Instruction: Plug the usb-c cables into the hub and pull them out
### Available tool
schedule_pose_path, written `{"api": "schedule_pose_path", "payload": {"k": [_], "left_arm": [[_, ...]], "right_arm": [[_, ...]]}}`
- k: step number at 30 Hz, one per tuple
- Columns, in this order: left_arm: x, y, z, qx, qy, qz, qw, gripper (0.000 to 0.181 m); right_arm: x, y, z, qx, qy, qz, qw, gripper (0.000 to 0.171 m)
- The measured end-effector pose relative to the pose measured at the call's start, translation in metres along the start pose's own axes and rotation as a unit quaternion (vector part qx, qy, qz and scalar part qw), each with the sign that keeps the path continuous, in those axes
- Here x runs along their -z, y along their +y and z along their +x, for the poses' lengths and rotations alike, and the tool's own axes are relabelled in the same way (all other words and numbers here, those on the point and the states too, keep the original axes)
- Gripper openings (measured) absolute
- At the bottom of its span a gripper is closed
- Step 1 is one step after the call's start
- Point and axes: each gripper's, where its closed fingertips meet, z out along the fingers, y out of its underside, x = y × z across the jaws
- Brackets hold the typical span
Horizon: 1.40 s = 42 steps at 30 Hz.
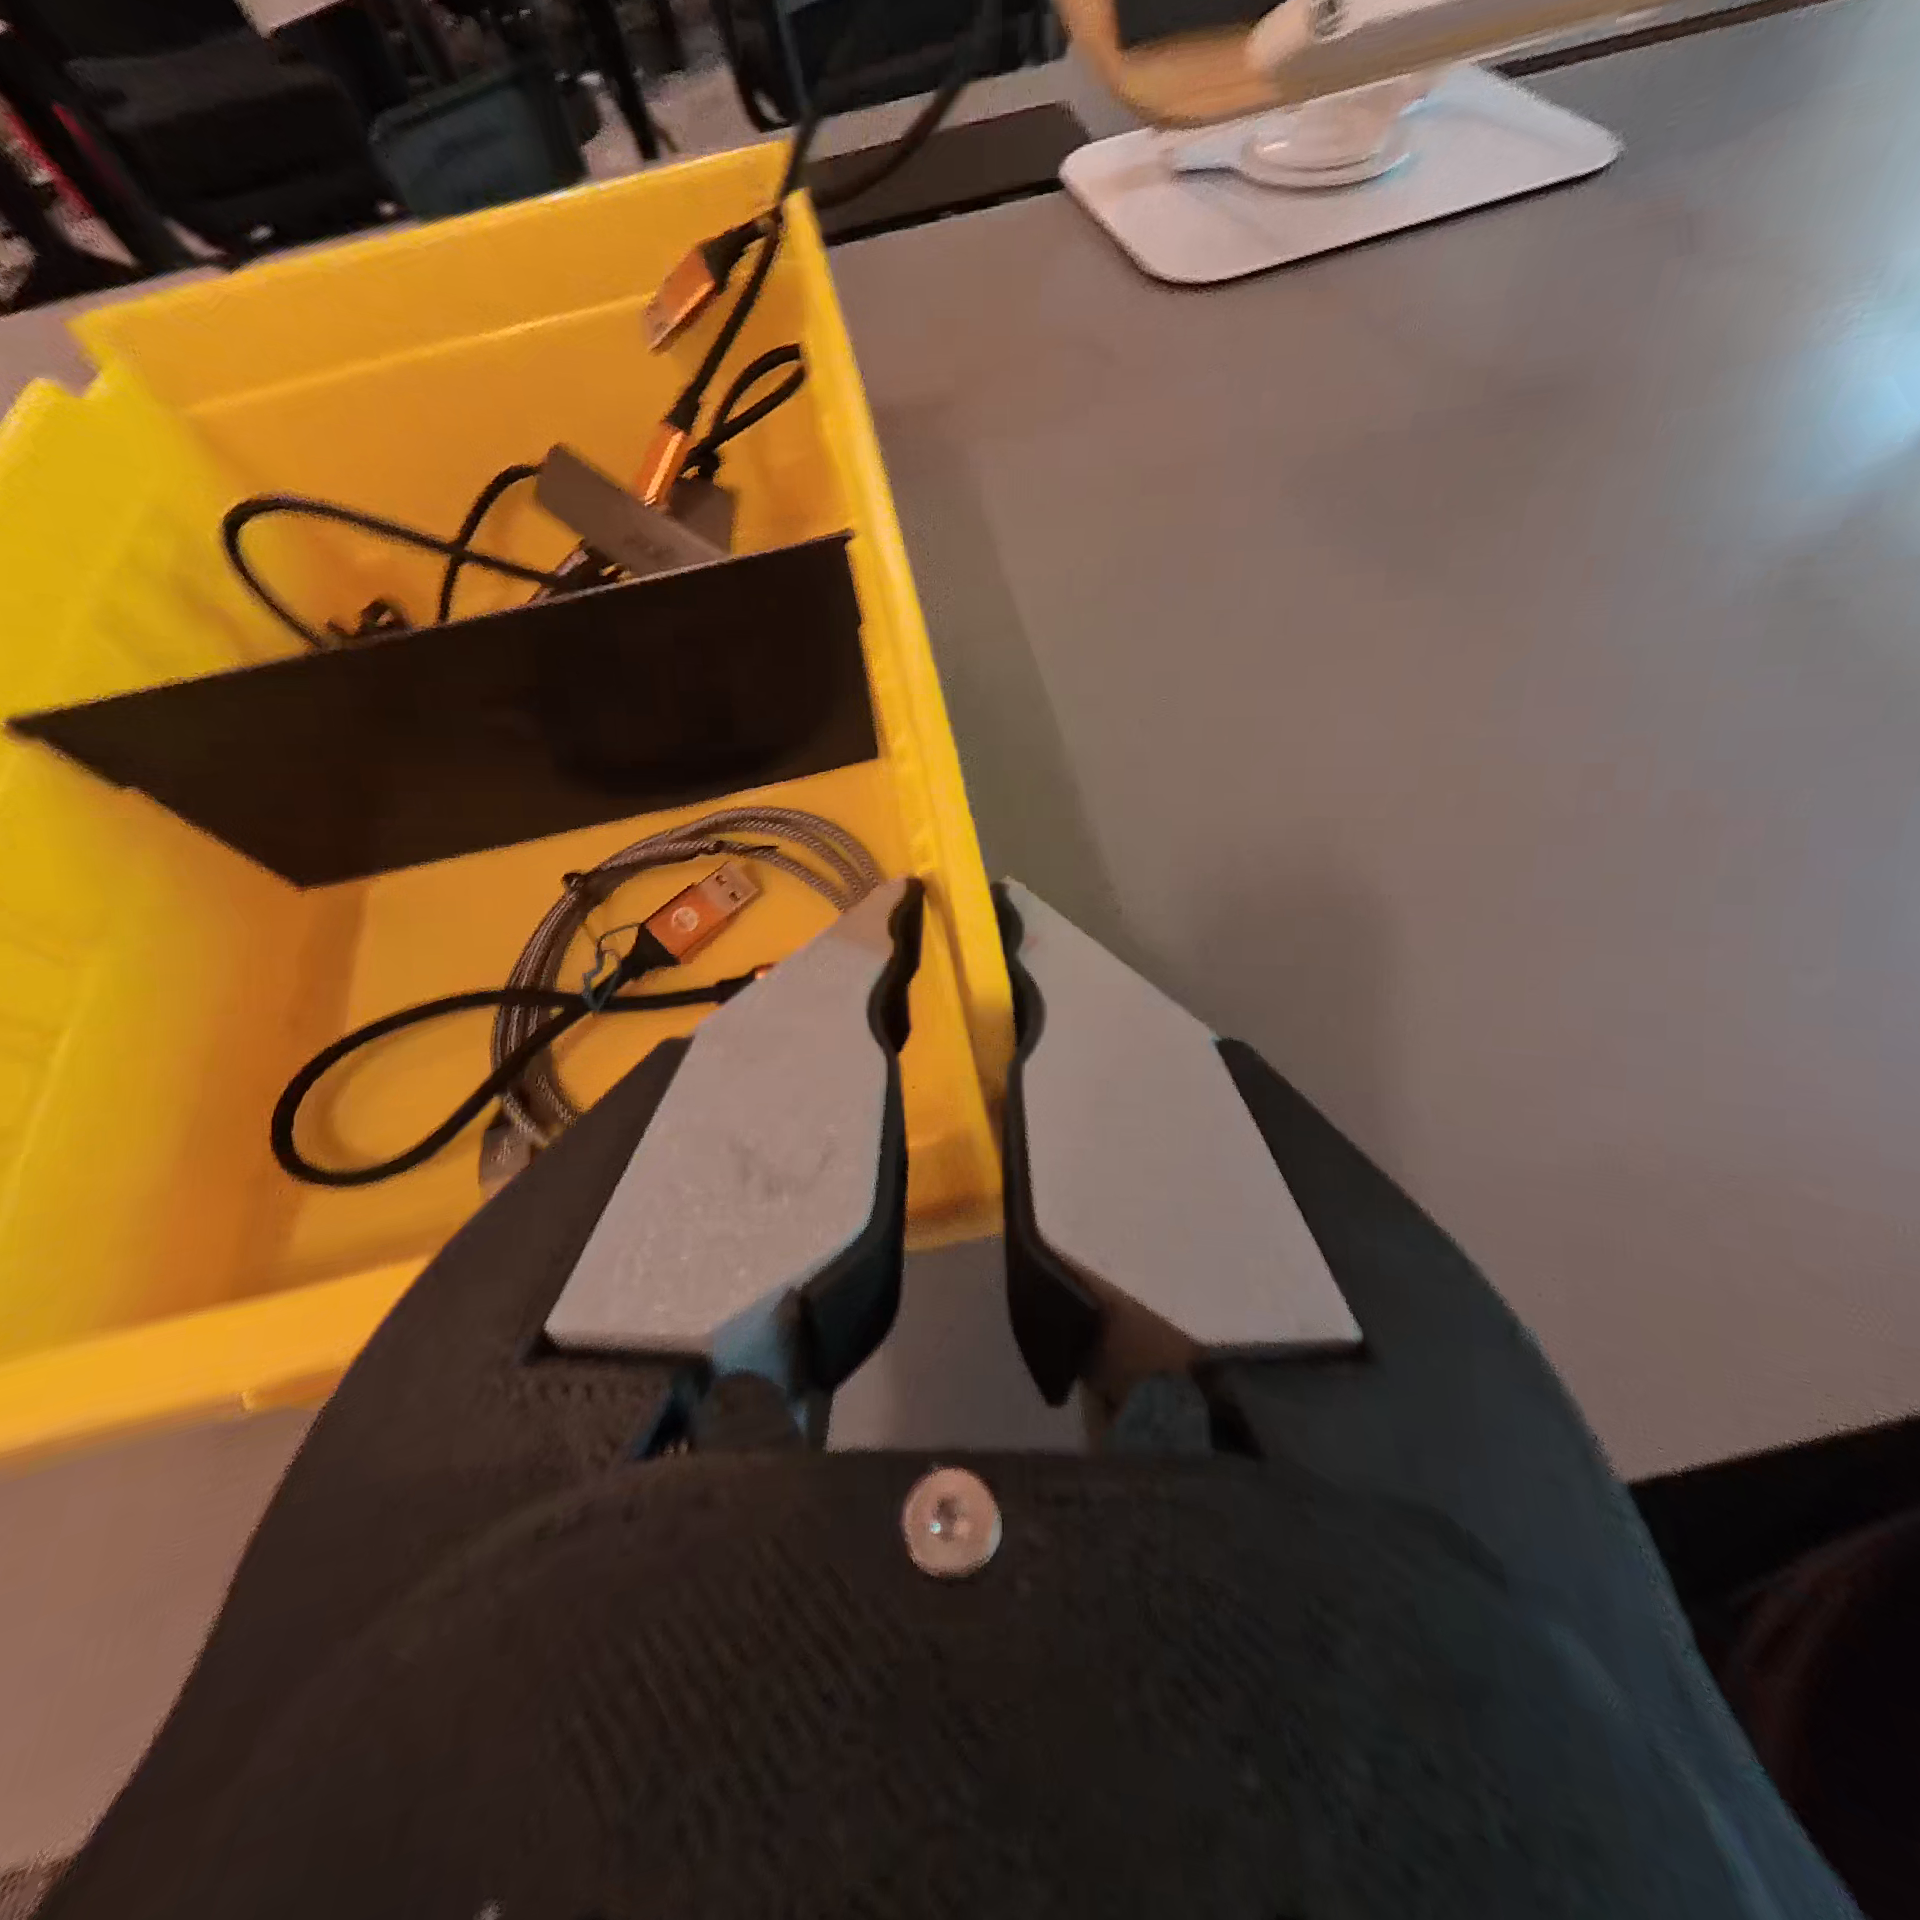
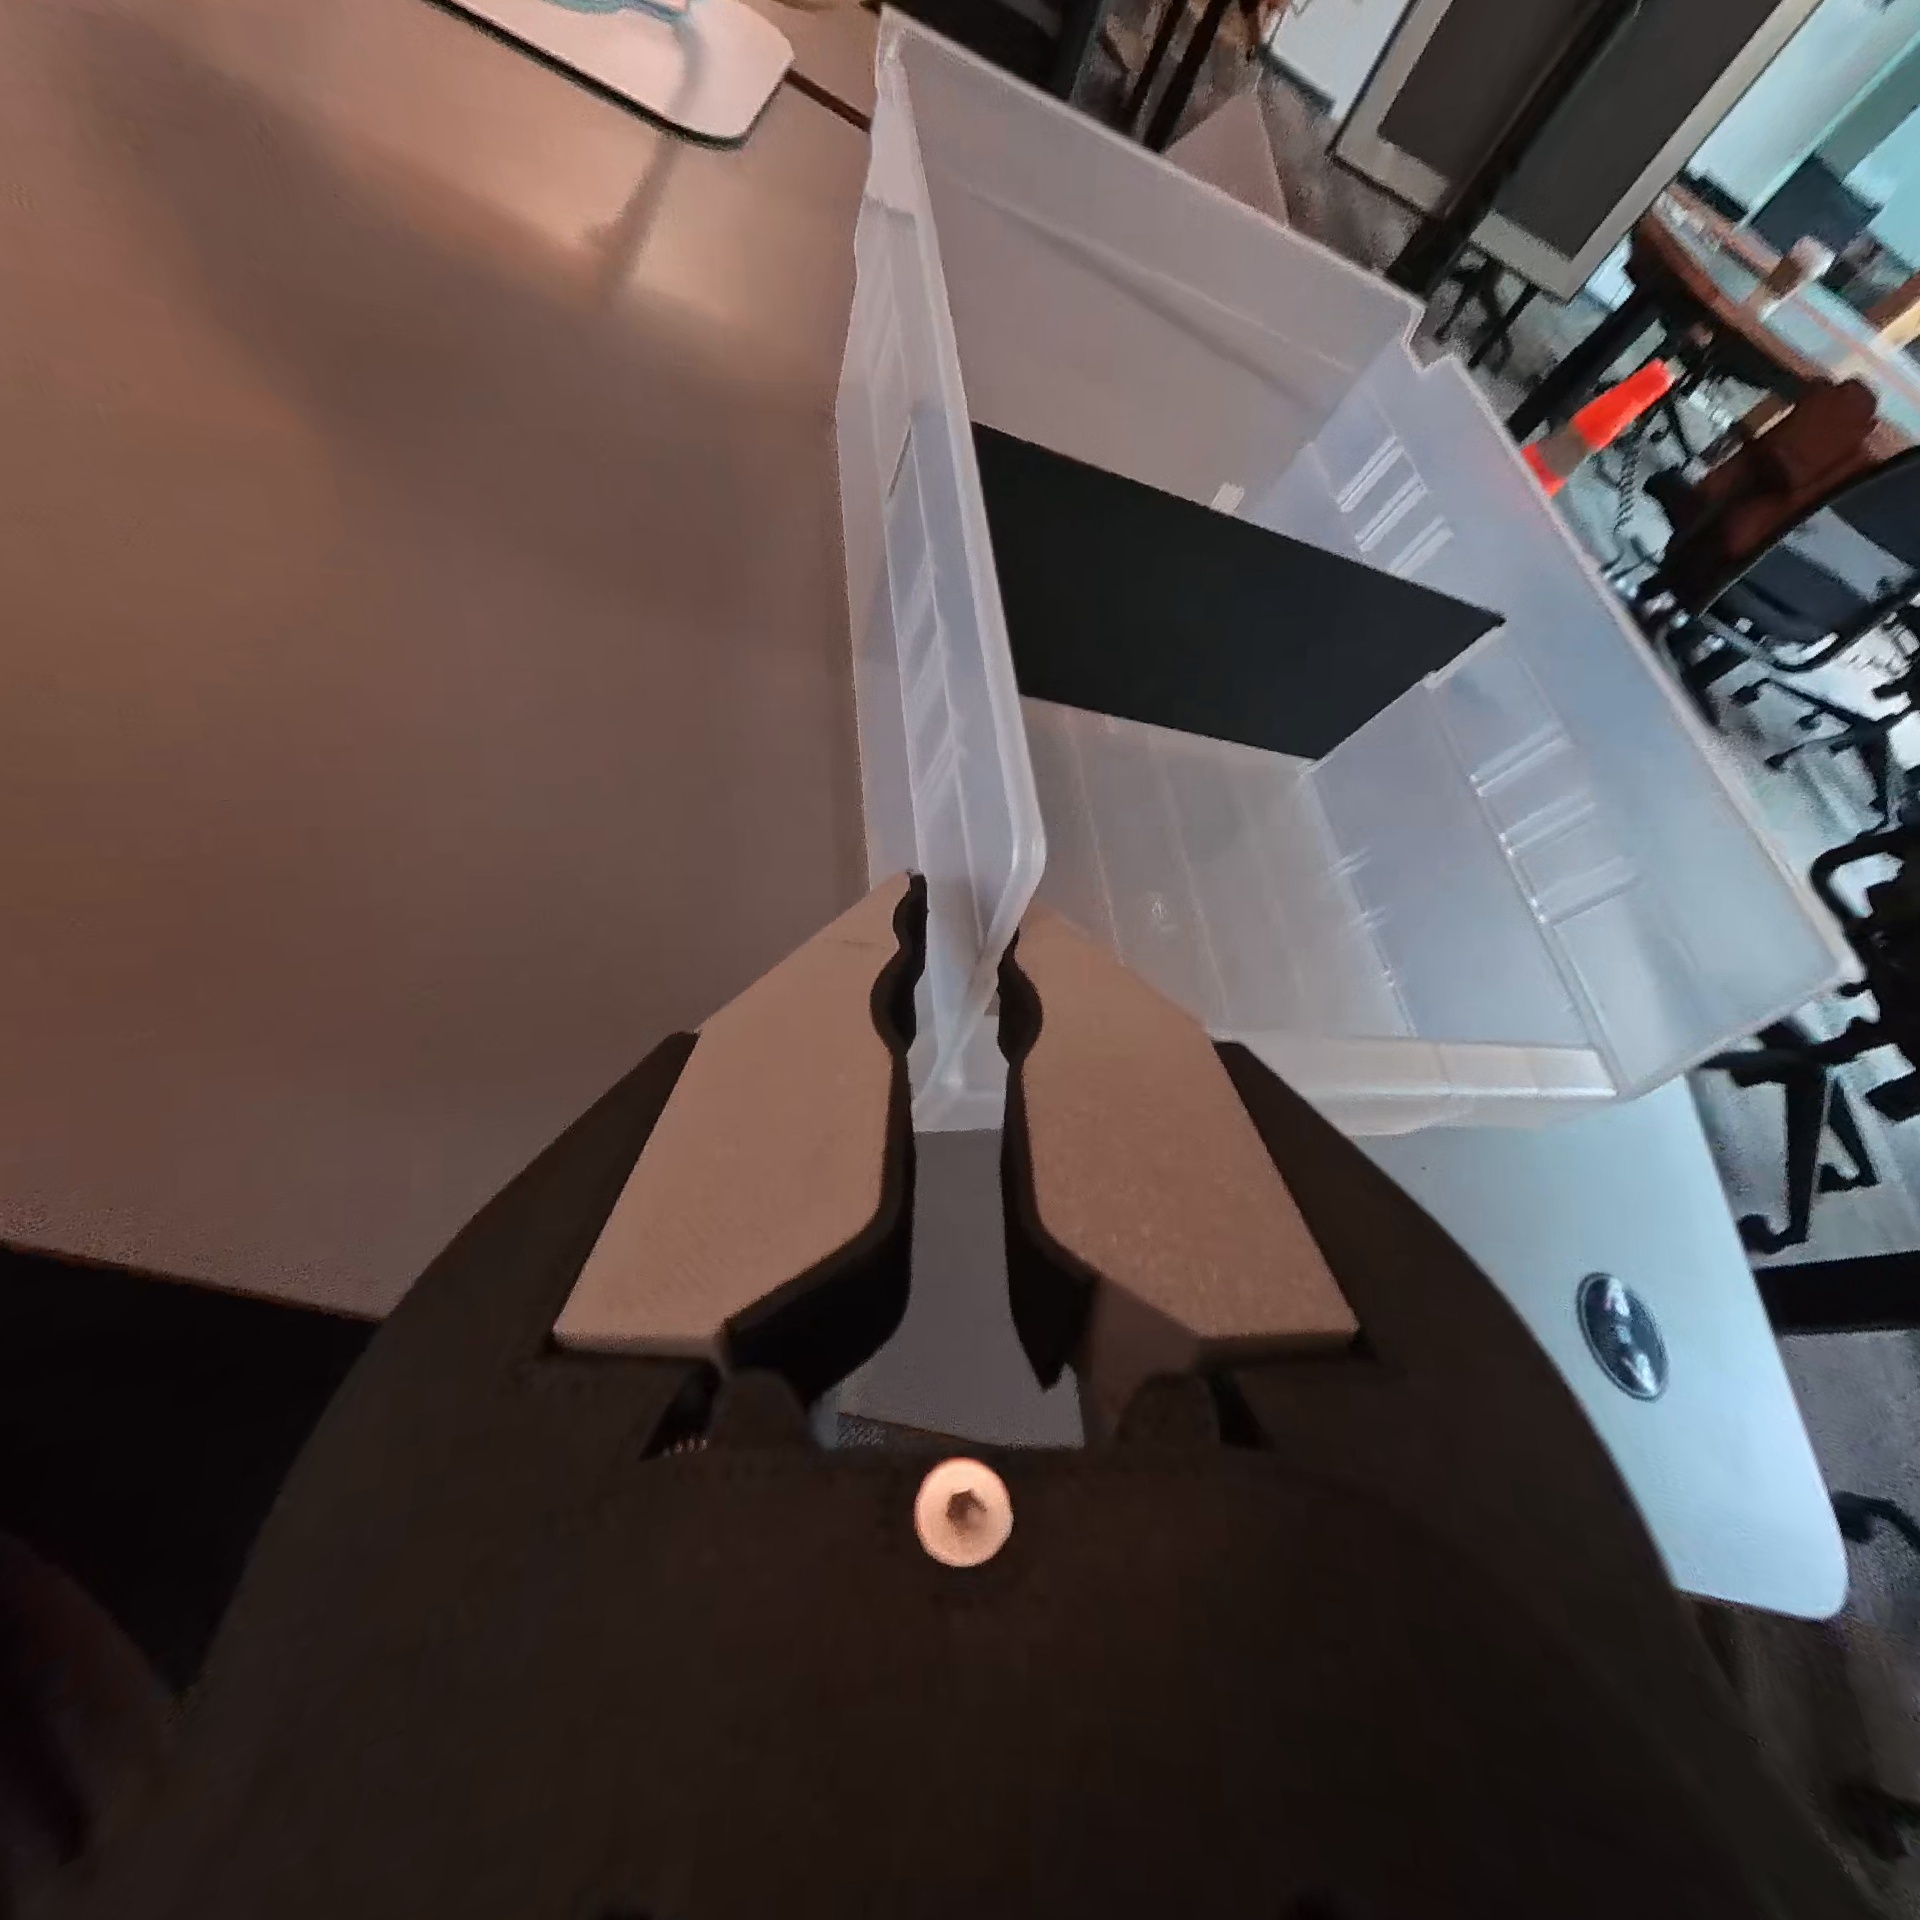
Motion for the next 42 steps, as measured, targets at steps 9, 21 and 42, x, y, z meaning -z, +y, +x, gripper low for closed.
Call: {"api": "schedule_pose_path", "payload": {"k": [9, 21, 42], "left_arm": [[0.058, -0.080, 0.036, -0.058, 0.017, 0.115, 0.991, 0.062], [-0.043, -0.070, 0.176, -0.091, 0.133, 0.128, 0.979, 0.038], [-0.114, -0.059, 0.194, -0.238, 0.066, 0.054, 0.967, 0.066]], "right_arm": [[0.067, -0.077, -0.018, -0.044, -0.018, 0.116, 0.992, 0.048], [-0.059, -0.099, -0.161, -0.004, -0.195, 0.077, 0.978, 0.074], [-0.095, -0.122, -0.154, -0.059, -0.184, 0.096, 0.976, 0.081]]}}
